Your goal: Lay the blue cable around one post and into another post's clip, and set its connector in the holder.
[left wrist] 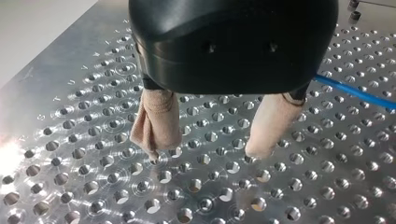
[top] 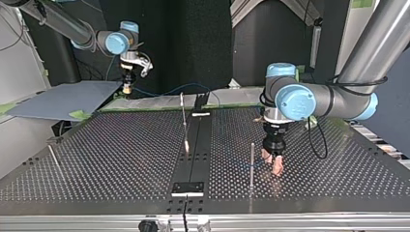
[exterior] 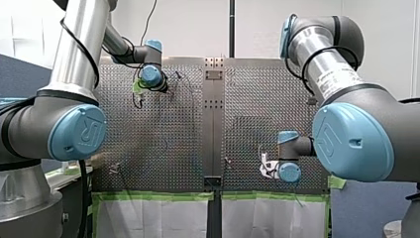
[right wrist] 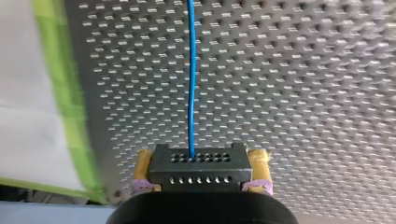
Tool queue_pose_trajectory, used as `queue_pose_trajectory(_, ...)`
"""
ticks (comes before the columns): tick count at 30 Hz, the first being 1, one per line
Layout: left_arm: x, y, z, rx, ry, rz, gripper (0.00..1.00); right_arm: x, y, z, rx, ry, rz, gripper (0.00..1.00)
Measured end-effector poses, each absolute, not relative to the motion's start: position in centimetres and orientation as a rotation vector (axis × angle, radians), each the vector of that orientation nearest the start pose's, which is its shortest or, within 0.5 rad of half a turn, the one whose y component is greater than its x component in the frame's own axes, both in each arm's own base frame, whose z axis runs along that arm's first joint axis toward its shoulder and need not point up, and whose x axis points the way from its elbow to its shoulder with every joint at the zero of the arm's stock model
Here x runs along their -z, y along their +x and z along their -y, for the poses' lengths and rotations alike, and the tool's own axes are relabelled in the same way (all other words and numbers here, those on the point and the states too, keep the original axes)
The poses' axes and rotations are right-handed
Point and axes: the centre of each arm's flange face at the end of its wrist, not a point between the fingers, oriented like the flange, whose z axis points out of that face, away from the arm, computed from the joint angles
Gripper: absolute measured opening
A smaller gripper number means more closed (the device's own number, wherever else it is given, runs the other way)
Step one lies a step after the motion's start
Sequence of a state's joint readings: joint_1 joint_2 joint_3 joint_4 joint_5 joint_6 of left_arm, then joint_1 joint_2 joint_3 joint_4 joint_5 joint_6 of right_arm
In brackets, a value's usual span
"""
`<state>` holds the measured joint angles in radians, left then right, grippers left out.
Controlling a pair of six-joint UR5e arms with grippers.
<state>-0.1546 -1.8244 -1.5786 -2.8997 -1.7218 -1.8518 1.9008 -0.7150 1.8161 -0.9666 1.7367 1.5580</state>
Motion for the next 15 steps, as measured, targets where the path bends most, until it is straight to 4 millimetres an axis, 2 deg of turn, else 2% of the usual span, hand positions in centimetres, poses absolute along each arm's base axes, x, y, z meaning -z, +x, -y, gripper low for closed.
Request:
queue_pose_trajectory(10,-37.4,56.0,20.7,0.289,-0.278,-1.545,1.0,-3.3,30.5,52.9,-1.306,1.352,1.124,0.2)
queue_pose_trajectory(15,-37.5,56.2,20.6,0.33,-0.302,-1.531,1.0,-4.7,30.5,53.2,-1.32,1.33,1.109,0.2)
